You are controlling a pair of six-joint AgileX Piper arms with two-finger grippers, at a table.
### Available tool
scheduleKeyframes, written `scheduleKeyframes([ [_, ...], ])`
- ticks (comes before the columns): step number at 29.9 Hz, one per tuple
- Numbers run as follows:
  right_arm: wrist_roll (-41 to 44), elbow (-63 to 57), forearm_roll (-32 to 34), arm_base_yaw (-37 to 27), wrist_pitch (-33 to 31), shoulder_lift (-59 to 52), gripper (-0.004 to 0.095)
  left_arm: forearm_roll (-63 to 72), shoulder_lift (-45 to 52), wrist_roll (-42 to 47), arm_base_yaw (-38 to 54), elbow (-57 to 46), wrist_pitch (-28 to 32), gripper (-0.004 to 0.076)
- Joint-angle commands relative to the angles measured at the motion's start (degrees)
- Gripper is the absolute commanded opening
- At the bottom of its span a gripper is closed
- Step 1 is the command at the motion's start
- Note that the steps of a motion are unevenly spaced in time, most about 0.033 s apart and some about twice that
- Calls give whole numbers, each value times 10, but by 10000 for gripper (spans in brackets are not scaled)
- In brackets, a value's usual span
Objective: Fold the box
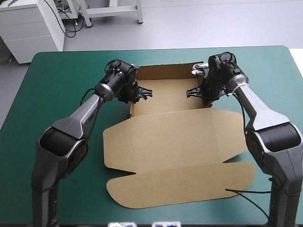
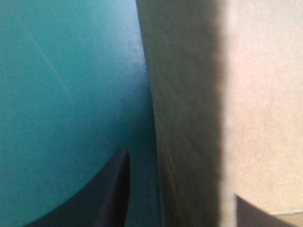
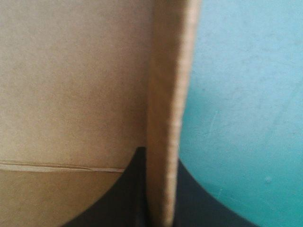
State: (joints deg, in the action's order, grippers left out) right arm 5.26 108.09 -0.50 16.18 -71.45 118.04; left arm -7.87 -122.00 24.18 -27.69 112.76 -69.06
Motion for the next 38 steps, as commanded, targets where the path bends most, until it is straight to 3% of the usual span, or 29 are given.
scheduleKeyframes([
  [1, -12, 15, -1, -1, 0, -27, -19, -31, 20, -46, -5, 8, -46, -8],
  [5, -10, 15, -6, -1, 0, -27, -11, -34, 20, -46, -5, 8, -47, -6],
  [8, -11, 15, -18, -1, 0, -27, 50, -34, 20, -56, -5, 8, -47, 20],
  [15, -13, 15, -26, -1, 0, -27, 415, -29, 20, -57, -5, 8, -47, 150],
  [18, -13, 15, -26, -1, 0, -27, 576, -34, 20, -72, -5, 8, -47, 254],
  [22, -15, 15, -26, -1, 2, -27, 680, -38, 21, -72, -5, 8, -47, 421],
  [24, -15, 15, -26, -1, 7, -27, 690, -46, 24, -72, -5, 8, -47, 501],
  [26, -15, 15, -26, -1, 16, -27, 690, -61, 25, -72, -5, 11, -47, 531],
  [38, -8, 128, -21, -1, 10, -27, 690, -78, 25, -72, -5, 128, -47, 530],
])
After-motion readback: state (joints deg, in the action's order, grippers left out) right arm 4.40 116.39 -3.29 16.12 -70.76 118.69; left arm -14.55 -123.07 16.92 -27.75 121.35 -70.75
